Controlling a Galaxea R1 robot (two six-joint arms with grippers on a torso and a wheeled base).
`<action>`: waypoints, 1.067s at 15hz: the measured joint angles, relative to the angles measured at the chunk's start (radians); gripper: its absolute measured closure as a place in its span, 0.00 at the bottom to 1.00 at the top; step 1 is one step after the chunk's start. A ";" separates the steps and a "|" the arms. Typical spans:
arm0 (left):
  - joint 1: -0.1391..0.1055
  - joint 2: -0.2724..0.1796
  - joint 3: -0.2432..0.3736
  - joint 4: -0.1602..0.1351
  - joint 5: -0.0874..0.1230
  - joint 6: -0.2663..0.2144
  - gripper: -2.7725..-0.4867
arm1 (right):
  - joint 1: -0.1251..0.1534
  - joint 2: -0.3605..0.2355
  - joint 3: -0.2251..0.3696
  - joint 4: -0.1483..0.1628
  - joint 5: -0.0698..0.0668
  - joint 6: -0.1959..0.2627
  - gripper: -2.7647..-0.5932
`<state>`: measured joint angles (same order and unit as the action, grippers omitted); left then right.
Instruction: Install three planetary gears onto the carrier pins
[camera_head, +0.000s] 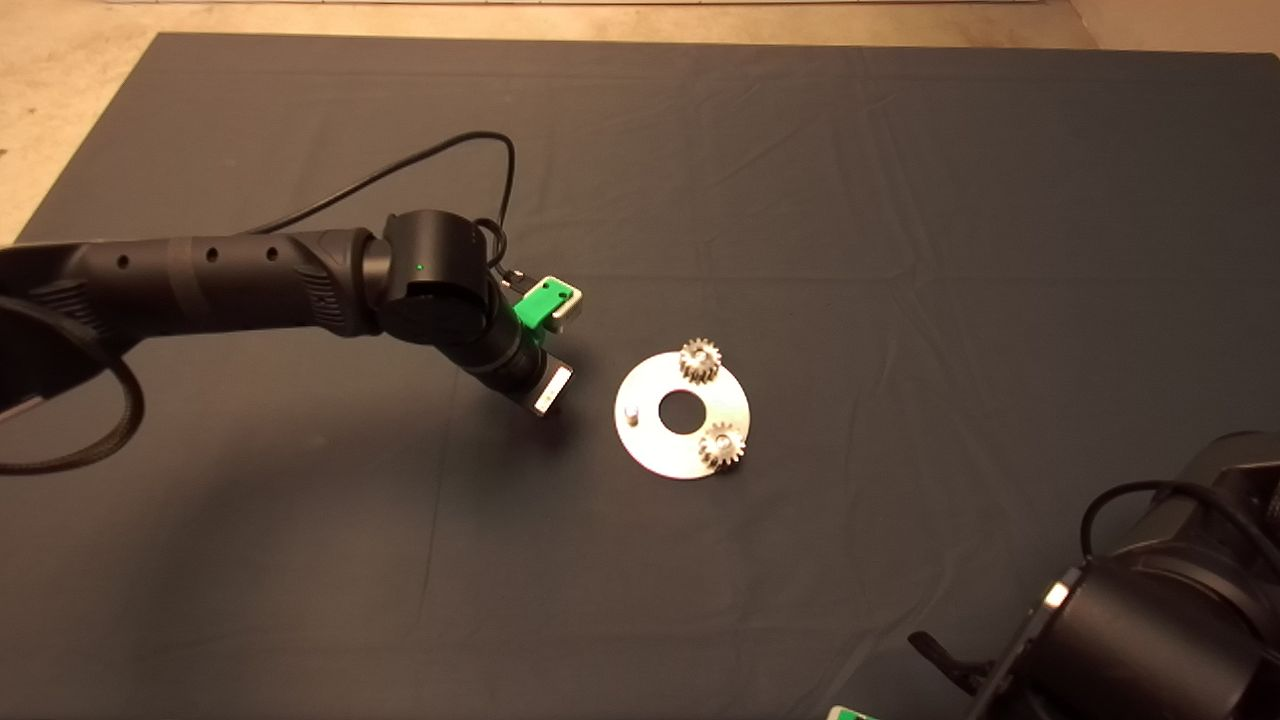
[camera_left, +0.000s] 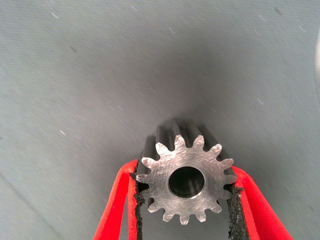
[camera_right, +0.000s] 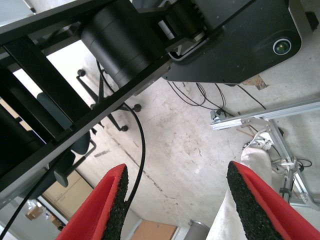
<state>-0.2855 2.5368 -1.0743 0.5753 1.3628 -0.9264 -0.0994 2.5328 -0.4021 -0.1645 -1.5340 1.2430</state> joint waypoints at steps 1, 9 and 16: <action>0.000 -0.004 0.003 0.001 -0.001 0.000 0.88 | 0.003 0.000 0.000 0.000 0.000 0.000 0.61; 0.000 0.011 0.003 0.001 0.001 0.005 0.88 | 0.012 0.008 0.000 0.000 0.000 0.021 0.61; 0.000 0.085 0.022 0.001 0.006 0.004 0.89 | 0.011 0.036 0.010 -0.008 0.000 0.036 0.61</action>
<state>-0.2857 2.6215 -1.0519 0.5766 1.3686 -0.9221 -0.0879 2.5689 -0.3919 -0.1726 -1.5340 1.2787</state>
